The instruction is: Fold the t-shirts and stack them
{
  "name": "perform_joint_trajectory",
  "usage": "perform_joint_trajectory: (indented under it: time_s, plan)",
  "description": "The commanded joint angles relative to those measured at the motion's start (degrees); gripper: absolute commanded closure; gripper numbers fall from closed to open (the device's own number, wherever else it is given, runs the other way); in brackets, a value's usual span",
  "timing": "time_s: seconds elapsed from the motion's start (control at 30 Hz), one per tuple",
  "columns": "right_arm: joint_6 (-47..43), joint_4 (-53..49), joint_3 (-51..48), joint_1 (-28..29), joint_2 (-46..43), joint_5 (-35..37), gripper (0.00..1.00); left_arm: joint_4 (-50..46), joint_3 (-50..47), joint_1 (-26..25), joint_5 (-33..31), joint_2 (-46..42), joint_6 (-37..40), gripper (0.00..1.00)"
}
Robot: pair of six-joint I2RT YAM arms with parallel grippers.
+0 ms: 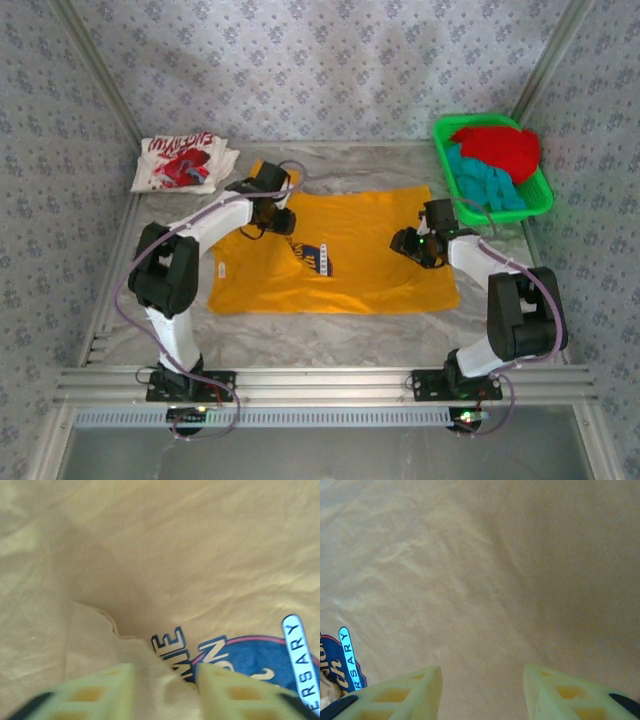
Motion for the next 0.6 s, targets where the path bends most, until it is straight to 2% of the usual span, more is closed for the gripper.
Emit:
perform_joint_trajectory:
  time_s: [0.0,0.13,0.2,0.4,0.57]
  plan:
    - [-0.89,-0.59,0.36,-0.34,-1.16,-1.25,0.51,-3.46,2.17,0.15,-5.38,0.58,-0.20,0.46]
    - [-1.77,-1.90,0.47,-0.50,-1.82,-0.78,0.51,0.45,-2.67,1.20,-7.48,-4.69,-2.11,0.40]
    - [-2.33,-2.37,0.19,-0.68,-2.52,0.03,0.51,2.05,-6.38,3.58,-5.76,-7.31,-4.17,0.37]
    - [-3.24,-2.05,-0.70,-2.70,-3.78,0.29,0.50,7.79,-16.51,10.52,3.19,-10.45,-7.11,0.42]
    - [-3.11,-1.80,-0.43,-3.32,-3.20,-0.49,0.51,10.70,-19.45,10.96,6.80,-9.75,-8.29,0.52]
